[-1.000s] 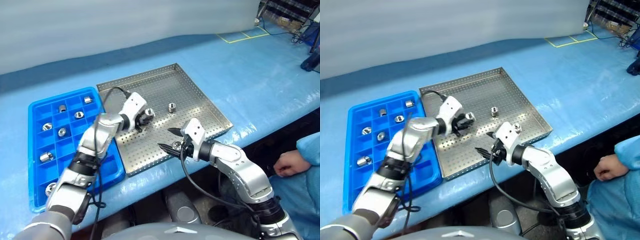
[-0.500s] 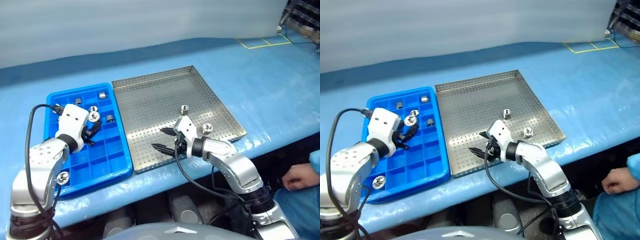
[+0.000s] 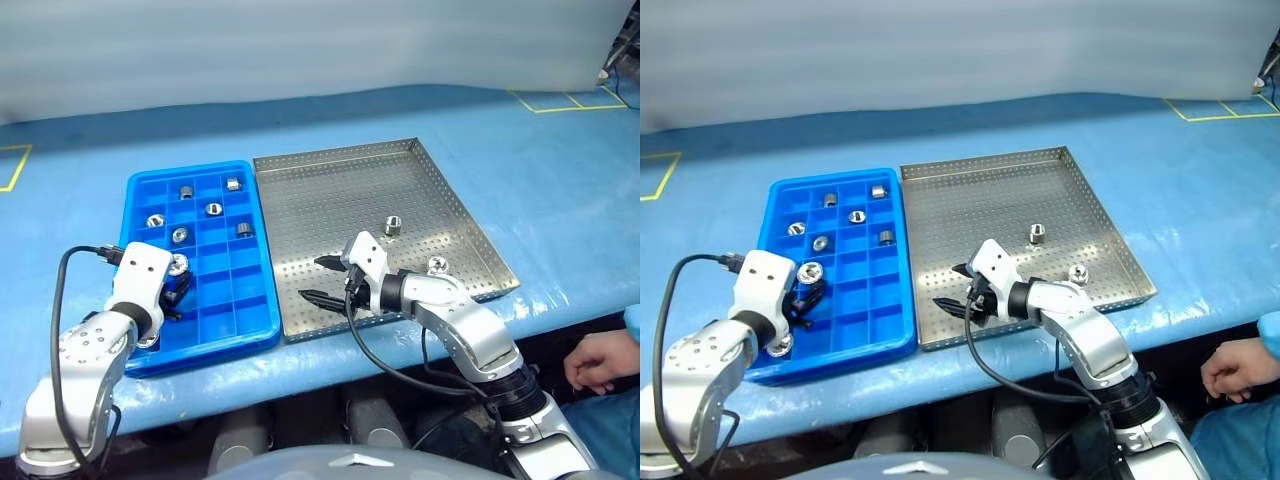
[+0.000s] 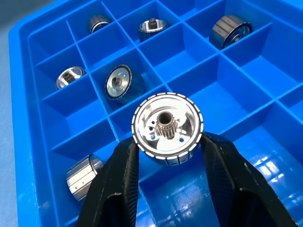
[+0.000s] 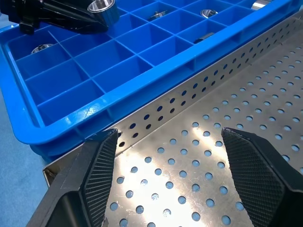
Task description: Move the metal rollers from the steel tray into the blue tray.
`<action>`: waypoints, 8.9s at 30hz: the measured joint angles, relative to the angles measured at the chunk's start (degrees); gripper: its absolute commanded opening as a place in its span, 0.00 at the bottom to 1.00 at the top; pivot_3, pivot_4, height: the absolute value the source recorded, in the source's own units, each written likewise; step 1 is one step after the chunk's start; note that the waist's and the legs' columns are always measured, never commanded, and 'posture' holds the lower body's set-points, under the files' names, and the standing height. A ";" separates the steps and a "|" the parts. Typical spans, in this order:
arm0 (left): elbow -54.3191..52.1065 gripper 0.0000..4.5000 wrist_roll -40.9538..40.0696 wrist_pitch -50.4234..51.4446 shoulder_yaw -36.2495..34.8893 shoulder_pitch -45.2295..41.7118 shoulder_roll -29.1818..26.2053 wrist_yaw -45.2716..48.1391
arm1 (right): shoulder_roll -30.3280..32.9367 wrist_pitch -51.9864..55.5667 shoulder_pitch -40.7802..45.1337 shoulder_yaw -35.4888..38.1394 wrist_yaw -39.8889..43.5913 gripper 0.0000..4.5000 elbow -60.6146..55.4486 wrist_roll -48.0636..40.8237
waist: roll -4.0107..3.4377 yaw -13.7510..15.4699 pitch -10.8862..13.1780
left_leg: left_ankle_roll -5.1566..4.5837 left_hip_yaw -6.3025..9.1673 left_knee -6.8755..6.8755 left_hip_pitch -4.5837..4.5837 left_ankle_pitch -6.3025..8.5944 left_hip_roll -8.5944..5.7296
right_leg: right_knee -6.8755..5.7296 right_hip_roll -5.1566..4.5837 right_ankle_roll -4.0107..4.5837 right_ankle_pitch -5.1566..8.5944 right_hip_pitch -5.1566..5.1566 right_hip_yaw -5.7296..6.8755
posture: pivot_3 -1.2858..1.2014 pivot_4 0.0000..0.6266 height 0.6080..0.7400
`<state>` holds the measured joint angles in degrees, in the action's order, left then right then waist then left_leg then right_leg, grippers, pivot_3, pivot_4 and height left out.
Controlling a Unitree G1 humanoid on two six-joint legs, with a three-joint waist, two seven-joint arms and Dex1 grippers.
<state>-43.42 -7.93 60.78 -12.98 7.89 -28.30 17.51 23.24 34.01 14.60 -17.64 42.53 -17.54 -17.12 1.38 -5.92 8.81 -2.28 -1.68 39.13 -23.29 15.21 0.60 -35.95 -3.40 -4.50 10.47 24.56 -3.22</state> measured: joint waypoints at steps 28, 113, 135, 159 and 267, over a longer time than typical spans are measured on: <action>0.15 0.99 -11.77 -13.59 3.63 -6.58 3.76 10.53 | 4.31 0.62 0.28 1.81 -6.47 0.82 -0.14 6.85 | 0.04 1.05 -0.04 | -0.01 -0.08 0.05 0.00 -0.01 -0.04 | 0.03 -0.06 0.07 0.00 -0.04 0.09 | 0.43 0.24 1.00; 7.88 0.99 -12.18 -26.44 16.43 -6.10 4.23 6.95 | -3.28 36.04 13.70 9.94 -27.74 0.82 2.07 -11.49 | 0.01 -11.32 0.10 | -0.33 -0.09 -0.25 0.28 -0.18 -0.14 | 0.06 0.34 -0.54 -0.14 0.03 -0.75 | 0.43 0.24 1.00; 11.52 0.99 -0.69 -20.19 10.88 -8.25 -2.73 0.06 | -13.30 0.35 9.43 -1.23 -14.24 0.82 14.57 0.06 | -0.01 -7.32 0.12 | -0.20 0.03 -0.29 -0.48 0.05 -0.31 | 0.02 0.02 -0.57 -0.32 0.79 -0.52 | 0.45 0.24 1.00; 9.56 1.00 -0.59 -20.08 6.67 -3.36 -2.81 1.28 | -20.29 -7.93 12.21 -1.43 -11.42 0.41 32.46 6.81 | -0.03 -3.96 0.11 | -0.06 0.04 -0.29 -0.44 -0.03 -0.27 | -0.02 0.00 -0.41 -0.46 0.80 -0.41 | 0.47 0.24 1.00; 5.41 1.00 -10.53 -27.45 11.10 -4.80 5.67 6.47 | -14.99 -8.80 18.26 20.95 -37.34 0.49 43.69 15.44 | -0.34 -1.27 0.19 | 0.74 0.96 -1.05 0.33 -0.76 -0.05 | 0.03 0.81 0.62 -0.07 -0.08 0.25 | 0.47 0.24 1.00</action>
<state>-38.01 -18.46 33.33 -1.87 3.09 -22.63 23.98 8.25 25.22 32.86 3.31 5.19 26.15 -1.67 1.05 -7.19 9.00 -1.54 -0.71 38.07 -22.96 14.45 0.56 -35.92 -2.60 -3.88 10.40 24.48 -2.96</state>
